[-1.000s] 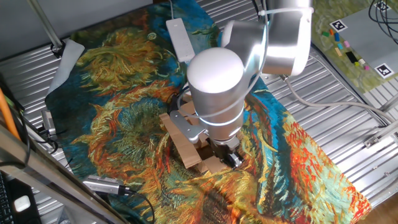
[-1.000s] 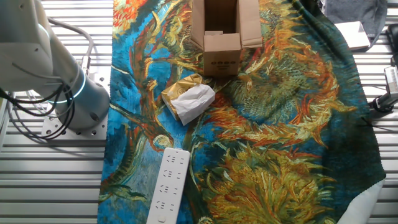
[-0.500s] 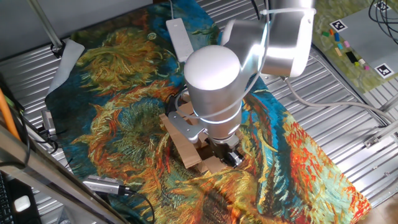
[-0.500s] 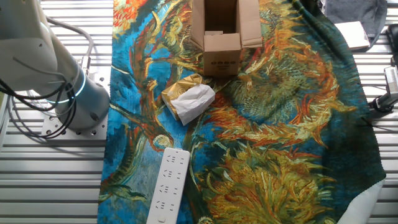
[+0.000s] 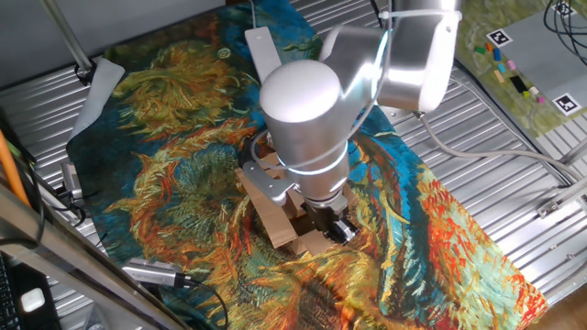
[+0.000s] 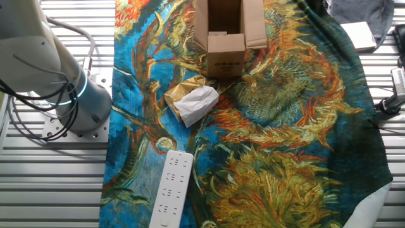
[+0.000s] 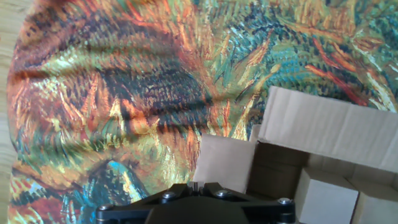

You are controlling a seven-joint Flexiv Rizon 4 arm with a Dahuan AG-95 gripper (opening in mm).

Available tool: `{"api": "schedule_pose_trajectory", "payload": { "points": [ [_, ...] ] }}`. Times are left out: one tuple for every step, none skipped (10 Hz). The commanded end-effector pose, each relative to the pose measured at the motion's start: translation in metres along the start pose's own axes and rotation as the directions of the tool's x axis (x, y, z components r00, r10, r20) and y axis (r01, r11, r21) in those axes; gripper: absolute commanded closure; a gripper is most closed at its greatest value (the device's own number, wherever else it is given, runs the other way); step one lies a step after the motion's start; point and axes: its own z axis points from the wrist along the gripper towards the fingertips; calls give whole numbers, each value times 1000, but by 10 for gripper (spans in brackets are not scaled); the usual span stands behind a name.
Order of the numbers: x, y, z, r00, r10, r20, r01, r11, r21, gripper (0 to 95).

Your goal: Cover the box

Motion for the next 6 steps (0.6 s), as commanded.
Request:
{"api": "schedule_pose_trajectory", "payload": {
  "points": [
    [-5,9,3,999,43,12,-43,999,-11,950],
    [-10,17,6,998,53,19,-53,999,-11,950],
    [-14,22,10,998,64,22,-64,998,-15,950],
    [-15,24,12,997,69,24,-68,997,-28,950],
    [-17,27,14,999,36,23,-36,999,21,950],
    [-19,29,16,999,46,21,-46,999,24,950]
  ]
}}
